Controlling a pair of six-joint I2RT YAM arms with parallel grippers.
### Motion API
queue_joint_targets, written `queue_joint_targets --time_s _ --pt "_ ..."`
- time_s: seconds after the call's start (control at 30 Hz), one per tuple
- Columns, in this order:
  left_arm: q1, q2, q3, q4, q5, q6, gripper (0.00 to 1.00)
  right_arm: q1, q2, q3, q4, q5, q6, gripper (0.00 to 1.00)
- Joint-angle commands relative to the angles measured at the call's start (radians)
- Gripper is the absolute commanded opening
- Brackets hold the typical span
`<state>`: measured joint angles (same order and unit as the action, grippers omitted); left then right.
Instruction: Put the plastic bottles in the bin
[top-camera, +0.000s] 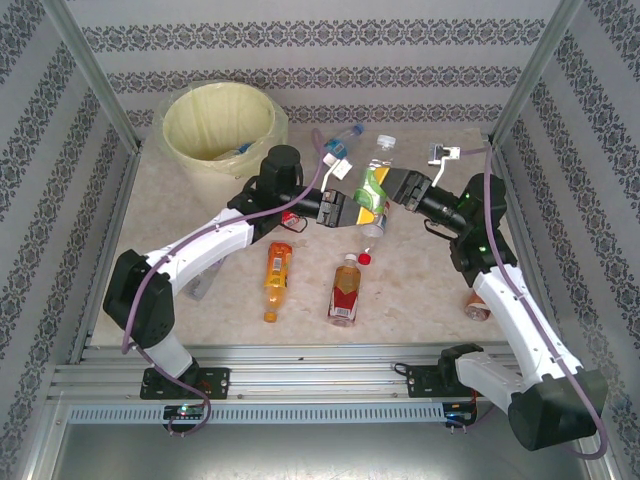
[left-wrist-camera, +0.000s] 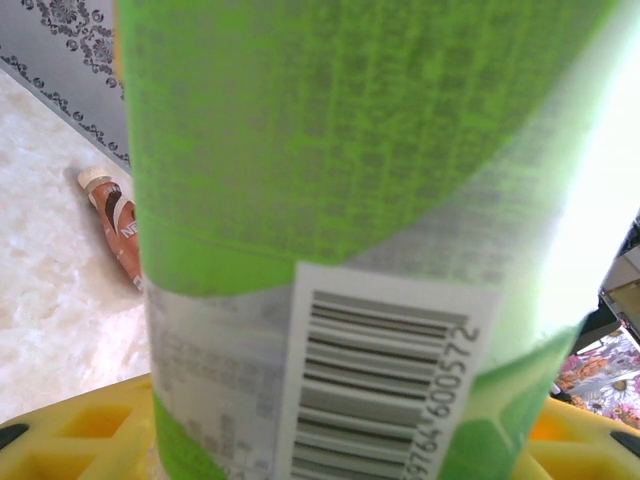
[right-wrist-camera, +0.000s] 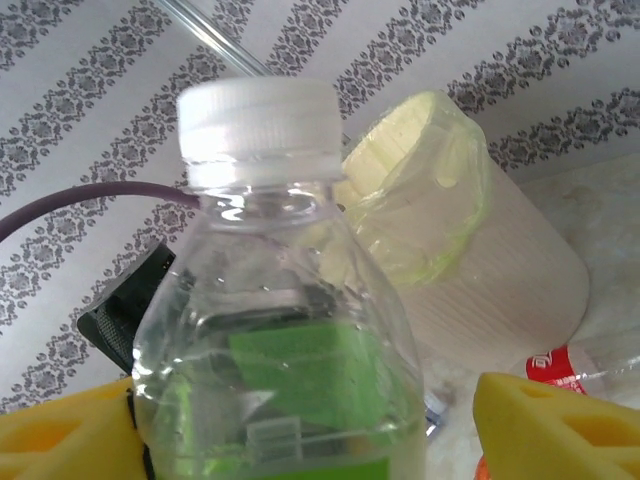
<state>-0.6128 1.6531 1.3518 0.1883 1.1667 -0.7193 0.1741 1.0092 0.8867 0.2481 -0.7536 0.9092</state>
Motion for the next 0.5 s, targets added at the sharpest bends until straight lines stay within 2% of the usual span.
queue_joint_targets --time_s 0.0,0.17,0.27,0.47 --pt "0.019 -0.045 0.028 -0.051 -0.017 0.083 0.5 -0.033 -0.061 -0.014 -0.054 -0.014 -0.036 0.89" --pt "0.034 -0.043 0.052 -0.14 -0.051 0.14 0.47 -0.081 -0.119 -0.026 -0.146 -0.02 -0.087 0.91" --pt "0.044 -0.048 0.101 -0.301 -0.103 0.248 0.47 -0.089 -0.151 -0.007 -0.275 0.011 -0.181 0.91" --pt "0.051 -0.064 0.245 -0.647 -0.358 0.485 0.46 -0.091 -0.22 0.022 -0.471 0.076 -0.325 0.9"
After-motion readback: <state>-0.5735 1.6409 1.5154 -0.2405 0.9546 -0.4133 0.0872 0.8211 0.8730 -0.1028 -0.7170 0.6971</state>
